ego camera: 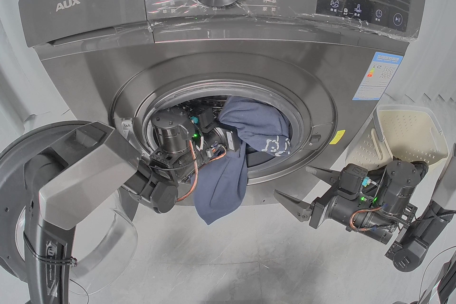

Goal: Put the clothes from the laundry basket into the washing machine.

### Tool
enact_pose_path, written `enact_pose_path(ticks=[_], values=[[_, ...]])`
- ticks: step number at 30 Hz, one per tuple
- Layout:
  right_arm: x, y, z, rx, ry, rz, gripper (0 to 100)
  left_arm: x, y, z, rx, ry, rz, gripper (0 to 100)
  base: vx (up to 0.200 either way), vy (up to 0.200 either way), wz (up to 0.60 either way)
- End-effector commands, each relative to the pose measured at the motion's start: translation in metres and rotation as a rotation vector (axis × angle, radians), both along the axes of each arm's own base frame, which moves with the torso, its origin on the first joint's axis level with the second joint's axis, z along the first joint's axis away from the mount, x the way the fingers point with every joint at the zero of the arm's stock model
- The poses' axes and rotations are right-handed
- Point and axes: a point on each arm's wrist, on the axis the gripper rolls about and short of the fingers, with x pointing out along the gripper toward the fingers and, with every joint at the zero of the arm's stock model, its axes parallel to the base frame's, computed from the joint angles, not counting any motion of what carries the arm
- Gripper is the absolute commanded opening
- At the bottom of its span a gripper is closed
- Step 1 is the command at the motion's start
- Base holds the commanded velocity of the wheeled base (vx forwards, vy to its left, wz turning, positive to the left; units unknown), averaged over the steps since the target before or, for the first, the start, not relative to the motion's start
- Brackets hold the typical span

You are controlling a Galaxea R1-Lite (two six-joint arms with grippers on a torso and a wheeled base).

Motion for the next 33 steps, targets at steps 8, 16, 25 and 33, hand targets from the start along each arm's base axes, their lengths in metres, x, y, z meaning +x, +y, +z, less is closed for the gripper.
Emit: enact_pose_path(ticks=[8, 16, 25, 33], values=[[0.0, 0.001, -0.002, -0.003, 0.006, 0.002, 100, 0.033, -0.018, -0.022, 0.002, 0.011, 0.025, 0, 0.0, 0.0, 0.0], [0.0, 0.001, -0.002, -0.004, 0.007, 0.002, 100, 0.066, -0.025, -0.006, -0.048, 0.007, 0.123, 0, 0.0, 0.0, 0.0], [0.001, 0.001, -0.003, -0.004, 0.009, 0.001, 100, 0.082, -0.03, 0.001, -0.081, 0.017, 0.196, 100, 0.0, 0.0, 0.0], [0.0, 0.001, -0.003, -0.005, 0.01, 0.002, 100, 0.066, -0.02, -0.006, -0.047, 0.202, 0.235, 100, 0.0, 0.0, 0.0]])
